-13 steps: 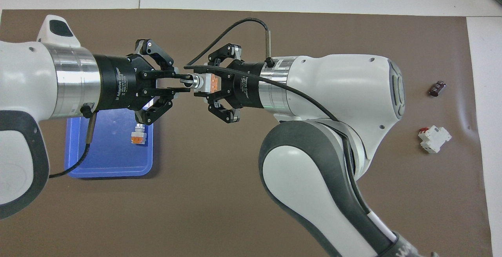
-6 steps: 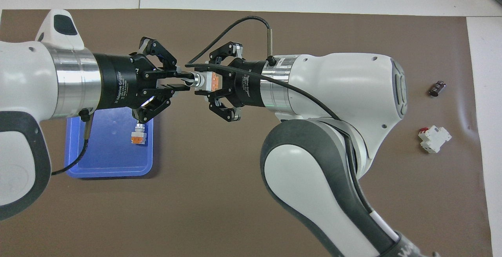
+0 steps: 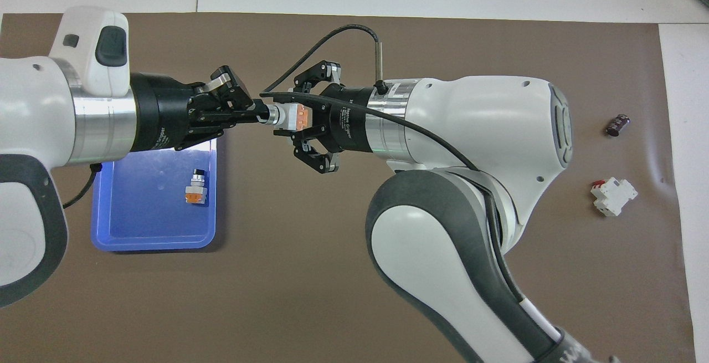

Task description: Turn and place switch with both arms

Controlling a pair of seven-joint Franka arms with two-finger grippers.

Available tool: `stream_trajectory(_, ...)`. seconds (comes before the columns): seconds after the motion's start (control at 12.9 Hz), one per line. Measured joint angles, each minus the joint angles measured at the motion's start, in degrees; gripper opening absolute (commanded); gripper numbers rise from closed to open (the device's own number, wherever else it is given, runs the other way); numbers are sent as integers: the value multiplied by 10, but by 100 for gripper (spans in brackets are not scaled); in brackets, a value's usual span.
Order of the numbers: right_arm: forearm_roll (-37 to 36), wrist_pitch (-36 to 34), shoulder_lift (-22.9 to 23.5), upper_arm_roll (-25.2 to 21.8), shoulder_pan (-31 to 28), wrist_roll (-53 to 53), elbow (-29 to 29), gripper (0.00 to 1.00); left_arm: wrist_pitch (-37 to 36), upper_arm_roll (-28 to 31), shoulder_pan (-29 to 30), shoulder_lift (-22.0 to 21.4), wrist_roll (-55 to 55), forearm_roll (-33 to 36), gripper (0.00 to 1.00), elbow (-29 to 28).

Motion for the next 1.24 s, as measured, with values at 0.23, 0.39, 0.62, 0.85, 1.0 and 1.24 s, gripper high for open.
stream_trajectory(0.23, 0, 0, 0, 0, 0, 0, -1, 0, 0, 0, 0, 0, 89, 0, 0, 0)
stream_trajectory(0.39, 0, -1, 0, 0, 0, 0, -1, 0, 0, -1, 0, 0, 163, 0, 0, 0)
stream_trajectory(0.62, 0, -2, 0, 0, 0, 0, -3, 0, 0, -2, -1, 0, 257, 1, 0, -2)
stream_trajectory(0.85, 0, -4, 0, 0, 0, 0, -5, 0, 0, -3, -1, -1, 356, 2, 0, -4)
stream_trajectory(1.0, 0, -4, 0, 1, 0, 0, -7, 0, -1, -4, -1, -5, 431, 2, 0, -9)
stream_trajectory(1.24, 0, -12, 0, 1, 1, 0, -9, 0, -8, -4, -1, -11, 542, 3, 0, -18)
